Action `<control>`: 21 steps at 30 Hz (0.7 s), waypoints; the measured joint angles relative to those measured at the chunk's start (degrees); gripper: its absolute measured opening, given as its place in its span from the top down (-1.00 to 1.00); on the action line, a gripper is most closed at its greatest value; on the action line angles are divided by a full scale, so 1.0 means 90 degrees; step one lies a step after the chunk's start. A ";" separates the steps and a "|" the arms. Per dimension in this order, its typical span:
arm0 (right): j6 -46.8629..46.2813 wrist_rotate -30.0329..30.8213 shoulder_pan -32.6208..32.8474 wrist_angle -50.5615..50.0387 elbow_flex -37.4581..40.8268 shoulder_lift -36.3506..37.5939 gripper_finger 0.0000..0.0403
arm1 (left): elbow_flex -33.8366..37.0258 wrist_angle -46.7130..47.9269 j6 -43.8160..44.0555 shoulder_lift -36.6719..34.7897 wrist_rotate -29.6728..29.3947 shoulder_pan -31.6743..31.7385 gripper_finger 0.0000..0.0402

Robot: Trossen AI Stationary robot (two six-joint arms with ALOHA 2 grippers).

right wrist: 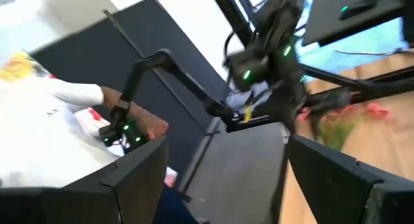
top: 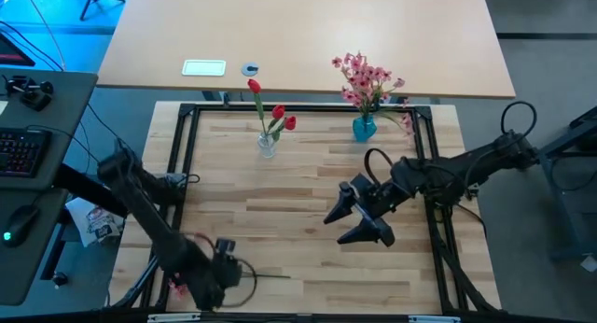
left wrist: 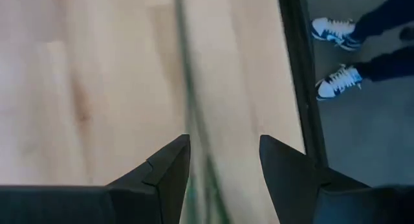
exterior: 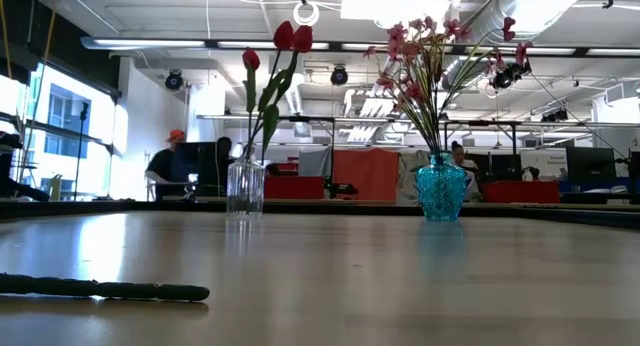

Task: Sort flowers into vase by color
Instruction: Put the pink flowers into the blue vase

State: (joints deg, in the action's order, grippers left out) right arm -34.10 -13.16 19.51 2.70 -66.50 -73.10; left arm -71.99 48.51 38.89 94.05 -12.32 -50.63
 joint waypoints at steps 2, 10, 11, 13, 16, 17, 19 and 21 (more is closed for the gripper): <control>0.0159 0.0139 0.0000 -0.0405 -0.0213 0.0002 -0.55 | -0.0006 -0.0263 0.0009 0.0383 0.0054 -0.0101 0.14; 0.0255 0.0439 0.0000 -0.0774 -0.0326 0.0000 -0.55 | -0.0002 0.0287 0.0161 0.1360 0.0323 -0.0107 0.14; 0.0222 0.0441 0.0000 -0.0809 -0.0326 0.0000 -0.55 | -0.0002 0.0261 0.0173 0.1402 0.0321 -0.0084 0.14; 0.0176 0.0441 0.0000 -0.0874 -0.0326 0.0000 -0.55 | 0.0015 0.0167 0.0176 0.1424 0.0331 -0.0081 0.14; 0.0176 0.0439 0.0000 -0.0903 -0.0326 0.0000 -0.55 | 0.0191 -0.0040 0.0172 0.1427 0.0529 -0.0075 0.14; 0.0176 0.0439 0.0000 -0.0903 -0.0326 0.0000 -0.55 | 0.0278 -0.0017 0.0177 0.1428 0.0595 -0.0076 0.14; 0.0176 0.0441 0.0000 -0.0930 -0.0326 0.0000 -0.55 | 0.0408 -0.0026 0.0233 0.1437 0.0658 -0.0076 0.14; 0.0177 0.0446 0.0000 -0.0963 -0.0326 0.0000 -0.55 | 0.0502 -0.0106 0.0294 0.1429 0.0632 -0.0067 0.14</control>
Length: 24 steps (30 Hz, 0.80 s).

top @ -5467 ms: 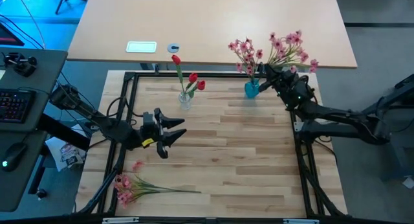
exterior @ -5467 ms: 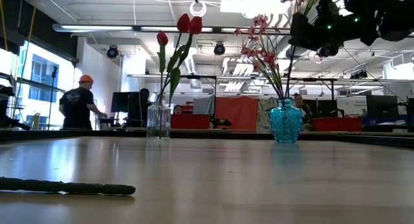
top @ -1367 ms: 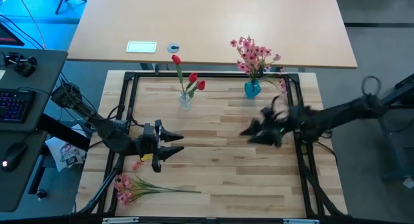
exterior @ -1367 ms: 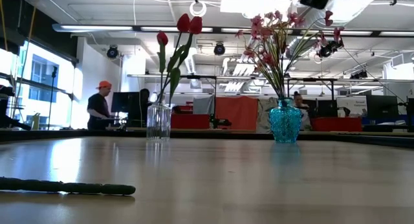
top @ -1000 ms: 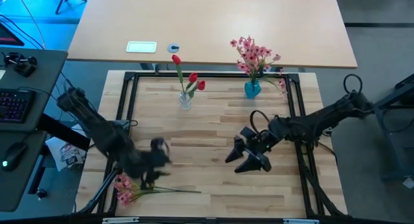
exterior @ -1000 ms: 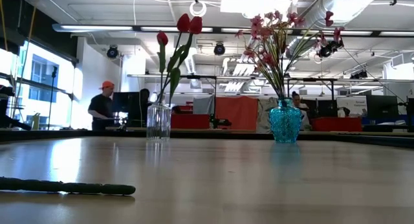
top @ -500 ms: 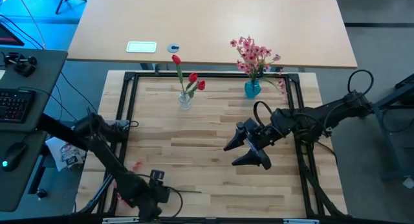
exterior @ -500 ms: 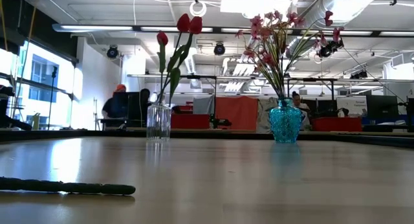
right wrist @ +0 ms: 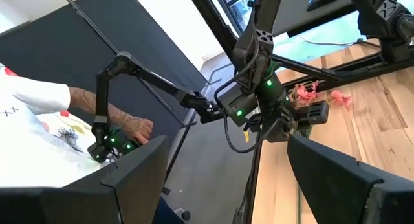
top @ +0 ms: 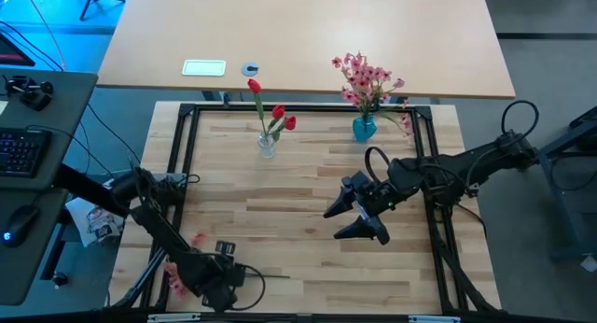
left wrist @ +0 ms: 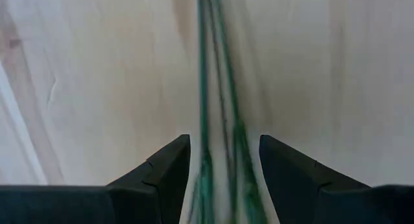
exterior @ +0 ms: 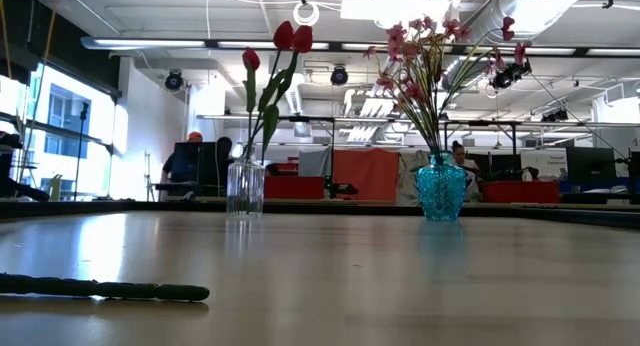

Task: Sort flowers into vase by color
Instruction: Put the pink flowers into the blue vase

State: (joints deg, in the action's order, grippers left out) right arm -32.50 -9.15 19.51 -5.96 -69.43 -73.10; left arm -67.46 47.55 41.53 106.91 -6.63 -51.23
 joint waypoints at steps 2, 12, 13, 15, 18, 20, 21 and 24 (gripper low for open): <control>0.0009 0.0003 0.0000 -0.0034 0.0000 0.0000 -0.55 | 0.0135 -0.0122 0.0029 -0.0005 0.0024 0.0018 0.14; 0.0001 0.0008 0.0000 -0.0083 0.0000 0.0000 -0.55 | 0.0665 -0.0802 0.0075 -0.0053 0.0237 0.0146 0.17; -0.0001 0.0010 0.0000 -0.0084 0.0000 0.0000 -0.55 | 0.0688 -0.0802 0.0119 -0.0048 0.0264 0.0199 0.21; -0.0001 0.0007 0.0003 -0.0079 0.0000 0.0000 -0.55 | 0.0699 -0.0795 0.0274 -0.0048 0.0356 0.0330 0.39; -0.0001 0.0005 0.0005 -0.0077 0.0000 0.0000 -0.55 | 0.0703 -0.0763 0.0377 -0.0046 0.0554 0.0569 0.81; -0.0001 0.0005 0.0005 -0.0074 0.0000 0.0000 -0.55 | 0.0707 -0.0800 0.0339 -0.0082 0.0650 0.0709 0.93; -0.0001 0.0003 0.0005 -0.0074 0.0000 0.0000 -0.55 | 0.0714 -0.0839 0.0297 -0.0130 0.0684 0.0773 0.93; -0.0004 -0.0017 0.0005 -0.0047 0.0000 0.0000 -0.55 | 0.0763 -0.0923 0.0178 -0.0424 0.0448 0.0928 0.97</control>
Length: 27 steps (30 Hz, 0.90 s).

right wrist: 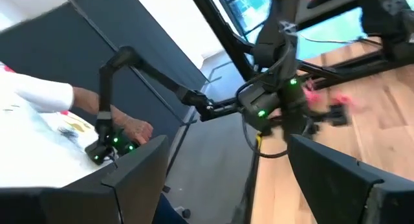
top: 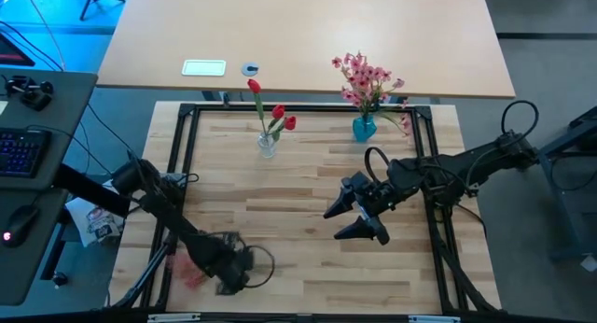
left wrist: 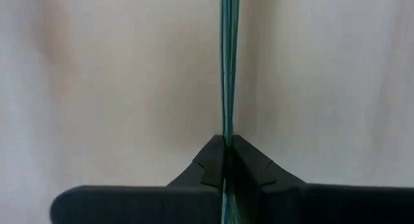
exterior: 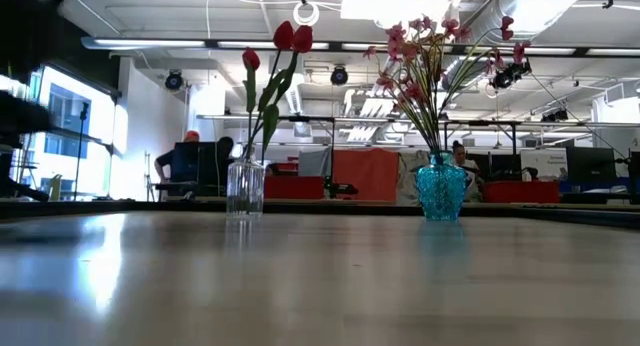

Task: Sort flowers into vase by color
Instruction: Put the pink flowers into the blue vase

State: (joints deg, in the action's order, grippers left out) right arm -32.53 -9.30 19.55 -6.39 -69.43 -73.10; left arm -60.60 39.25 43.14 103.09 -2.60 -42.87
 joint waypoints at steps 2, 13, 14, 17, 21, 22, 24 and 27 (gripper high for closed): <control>-0.0105 -0.0097 0.0000 0.0136 0.0000 0.0022 -0.55 | -0.0008 -0.0145 -0.0023 -0.0422 -0.0586 0.0104 0.98; 0.0201 -0.0146 0.0019 0.2689 -0.0002 0.0476 -0.55 | -0.0035 -0.0925 0.0911 -0.3081 -0.3695 0.0151 1.00; 0.0421 -0.0026 0.0019 0.2864 -0.0002 0.0473 -0.55 | -0.0034 -0.1193 0.1190 -0.3203 -0.3653 0.0281 1.00; 0.1153 0.0254 0.0019 0.3254 -0.0002 0.0436 -0.55 | -0.0044 -0.1900 0.2386 -0.3468 -0.3268 0.0785 1.00; 0.1927 0.0715 0.0012 0.3136 -0.0142 0.0394 -0.55 | -0.0041 -0.2859 0.3111 -0.3591 -0.2336 0.1352 1.00; 0.2150 0.0907 0.0012 0.2821 -0.0302 0.0372 -0.55 | -0.0041 -0.3213 0.3133 -0.3619 -0.2224 0.1449 1.00; 0.2643 0.1419 0.0062 0.1678 -0.0768 0.0292 -0.55 | -0.0046 -0.3957 0.3136 -0.3634 -0.2060 0.1672 1.00; 0.3478 0.2546 0.0182 -0.0569 -0.1787 -0.0074 -0.55 | -0.0046 -0.4661 0.3218 -0.3621 -0.1677 0.2000 1.00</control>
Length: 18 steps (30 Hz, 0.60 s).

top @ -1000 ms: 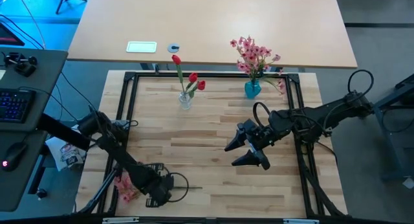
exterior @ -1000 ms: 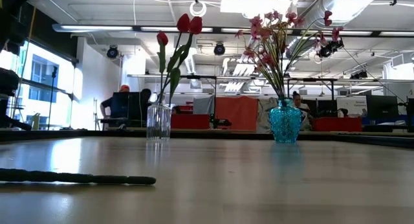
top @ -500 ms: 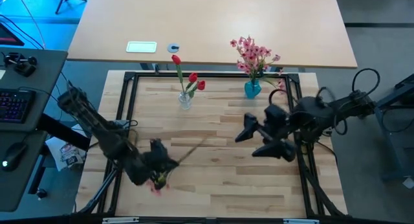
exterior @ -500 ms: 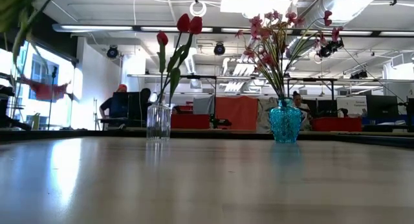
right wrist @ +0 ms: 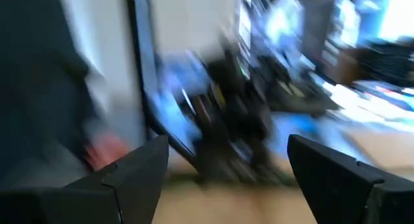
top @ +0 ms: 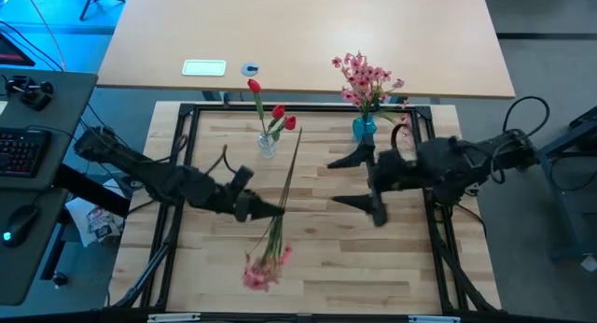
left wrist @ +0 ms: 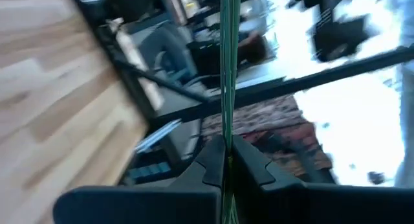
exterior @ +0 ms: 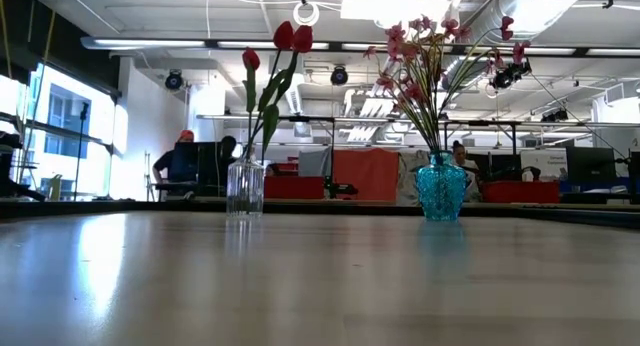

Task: Sort flowers into vase by color
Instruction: Put the pink flowers into the blue vase

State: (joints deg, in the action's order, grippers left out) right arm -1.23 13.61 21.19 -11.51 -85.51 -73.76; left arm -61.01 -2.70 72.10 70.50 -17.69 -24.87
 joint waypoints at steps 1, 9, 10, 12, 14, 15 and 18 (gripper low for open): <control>0.0279 0.0386 0.0058 -0.0702 -0.0369 -0.0187 -0.55 | 0.0000 -0.0117 0.0118 -0.0002 0.0083 0.0111 1.00; 0.2583 0.2748 0.0416 -0.4101 -0.2839 -0.1830 -0.55 | 0.0000 -0.0162 0.0624 -0.0005 0.0656 0.0705 1.00; 0.2898 0.2943 0.0420 -0.4360 -0.3045 -0.2034 -0.55 | 0.0000 -0.0163 0.0639 -0.0005 0.0691 0.0765 1.00; 0.3433 0.3338 0.0418 -0.4716 -0.3406 -0.2400 -0.55 | 0.0000 -0.0163 0.0646 -0.0005 0.0711 0.0869 1.00; 0.3926 0.3655 0.0410 -0.4838 -0.3628 -0.2688 -0.55 | 0.0000 -0.0173 0.0645 -0.0005 0.0751 0.0958 1.00; 0.4184 0.3807 0.0405 -0.4832 -0.3698 -0.2801 -0.55 | 0.0000 -0.0177 0.0646 -0.0005 0.0776 0.0992 1.00; 0.4936 0.4072 0.0320 -0.4774 -0.3779 -0.3096 -0.55 | 0.0000 -0.0179 0.0625 -0.0005 0.0800 0.1021 1.00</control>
State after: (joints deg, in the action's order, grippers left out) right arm 43.19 50.25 24.07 -54.48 -119.52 -101.63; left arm -61.01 -4.31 77.72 70.46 -10.49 -15.68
